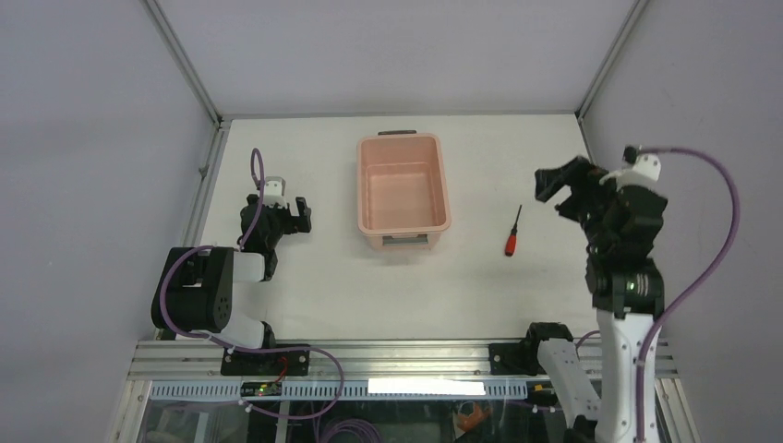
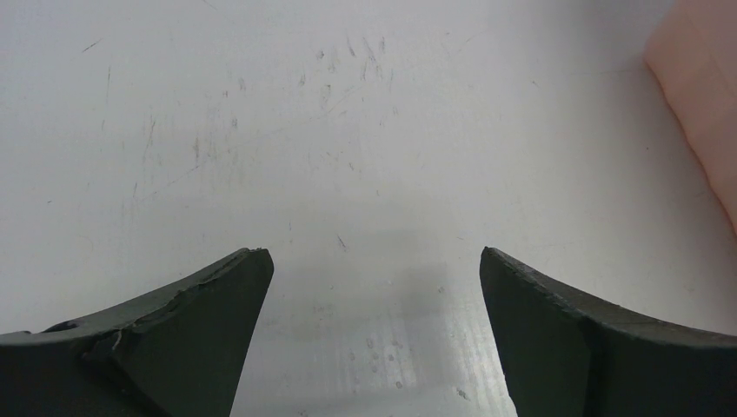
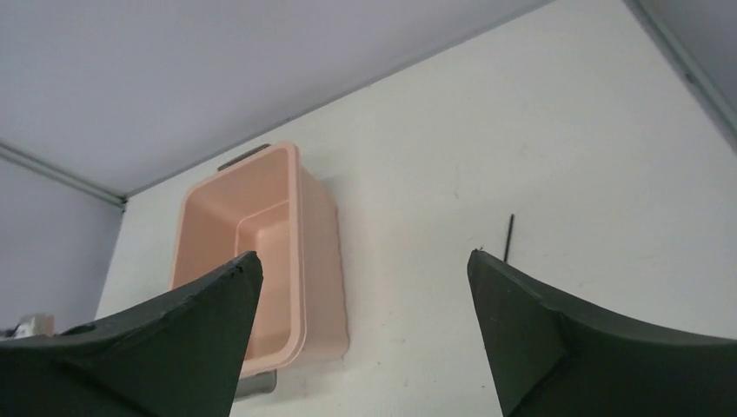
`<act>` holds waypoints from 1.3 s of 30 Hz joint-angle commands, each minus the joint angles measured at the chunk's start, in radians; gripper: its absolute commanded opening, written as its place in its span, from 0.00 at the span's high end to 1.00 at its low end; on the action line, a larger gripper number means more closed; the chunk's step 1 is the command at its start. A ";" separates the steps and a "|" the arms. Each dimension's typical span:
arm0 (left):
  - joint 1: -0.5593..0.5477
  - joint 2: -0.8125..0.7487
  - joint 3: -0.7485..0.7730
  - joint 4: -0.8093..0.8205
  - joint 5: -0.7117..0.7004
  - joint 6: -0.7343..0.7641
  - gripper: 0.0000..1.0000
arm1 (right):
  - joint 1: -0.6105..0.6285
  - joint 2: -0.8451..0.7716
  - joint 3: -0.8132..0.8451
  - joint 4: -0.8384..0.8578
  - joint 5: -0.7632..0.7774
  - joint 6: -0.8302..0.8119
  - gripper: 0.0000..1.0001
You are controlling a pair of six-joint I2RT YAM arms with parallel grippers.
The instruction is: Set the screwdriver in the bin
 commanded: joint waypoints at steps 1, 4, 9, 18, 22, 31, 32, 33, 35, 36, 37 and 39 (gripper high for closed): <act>0.010 -0.001 0.022 0.058 0.029 -0.008 0.01 | 0.004 0.379 0.314 -0.288 0.142 -0.136 0.08; 0.010 0.000 0.022 0.058 0.029 -0.009 0.01 | 0.004 0.648 0.477 -0.461 0.174 -0.176 0.08; 0.010 -0.001 0.022 0.058 0.029 -0.009 0.01 | 0.004 0.944 0.458 -0.483 0.178 -0.192 0.10; 0.010 -0.001 0.022 0.058 0.029 -0.009 0.01 | 0.027 1.212 0.241 -0.233 0.164 -0.178 0.18; 0.010 -0.001 0.022 0.058 0.029 -0.010 0.01 | 0.062 1.296 0.230 -0.204 0.201 -0.173 0.25; 0.010 0.000 0.022 0.058 0.029 -0.009 0.01 | 0.107 1.260 0.196 -0.249 0.224 -0.162 1.00; 0.010 -0.001 0.022 0.058 0.029 -0.010 0.01 | 0.112 1.241 0.220 -0.286 0.231 -0.166 1.00; 0.010 0.000 0.022 0.058 0.029 -0.009 0.01 | 0.119 1.223 0.255 -0.323 0.239 -0.173 1.00; 0.010 -0.001 0.022 0.058 0.029 -0.010 0.01 | 0.121 1.191 0.352 -0.416 0.241 -0.187 1.00; 0.010 -0.001 0.022 0.058 0.029 -0.009 0.01 | 0.121 1.181 0.416 -0.473 0.240 -0.194 1.00; 0.010 -0.001 0.022 0.058 0.029 -0.008 0.01 | 0.122 1.176 0.481 -0.532 0.238 -0.202 1.00; 0.010 -0.001 0.022 0.058 0.029 -0.008 0.01 | 0.121 1.183 0.625 -0.649 0.232 -0.217 1.00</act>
